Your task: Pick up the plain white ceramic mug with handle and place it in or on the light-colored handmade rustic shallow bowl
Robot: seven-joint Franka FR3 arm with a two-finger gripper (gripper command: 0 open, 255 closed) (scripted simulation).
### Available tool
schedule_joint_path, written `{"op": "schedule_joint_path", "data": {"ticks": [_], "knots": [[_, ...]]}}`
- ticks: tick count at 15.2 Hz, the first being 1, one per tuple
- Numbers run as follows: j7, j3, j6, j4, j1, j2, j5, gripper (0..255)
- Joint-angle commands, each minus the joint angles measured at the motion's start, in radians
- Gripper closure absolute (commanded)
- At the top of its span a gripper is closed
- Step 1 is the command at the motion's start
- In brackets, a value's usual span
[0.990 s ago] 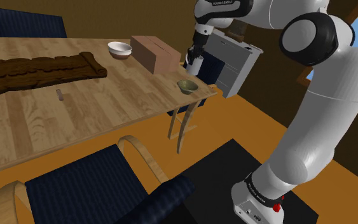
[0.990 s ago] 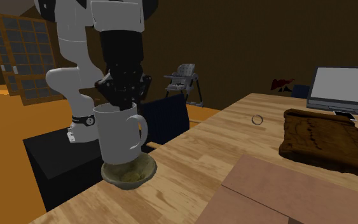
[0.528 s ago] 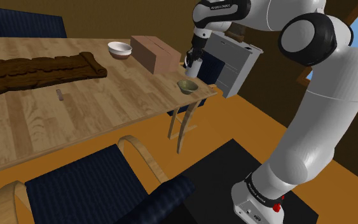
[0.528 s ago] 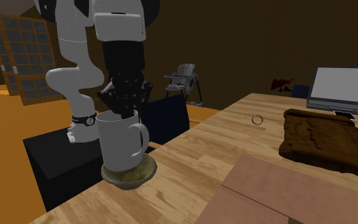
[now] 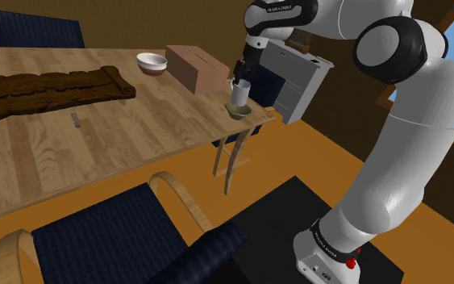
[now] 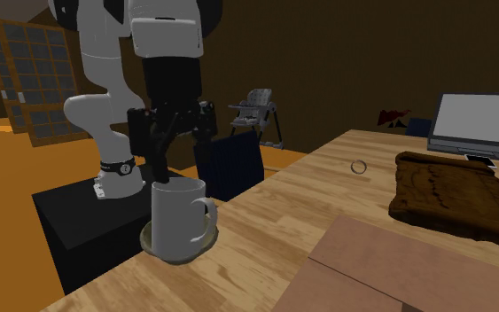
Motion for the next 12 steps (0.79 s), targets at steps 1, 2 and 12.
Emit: {"op": "schedule_joint_path", "data": {"ticks": [1,2,12], "knots": [[0.000,0.000,0.000,0.000,0.000,0.000,0.000,0],[0.001,0.000,-0.031,0.024,0.000,-0.007,-0.001,0],[0.002,-0.001,-0.119,0.101,-0.001,-0.019,-0.002,0]]}}
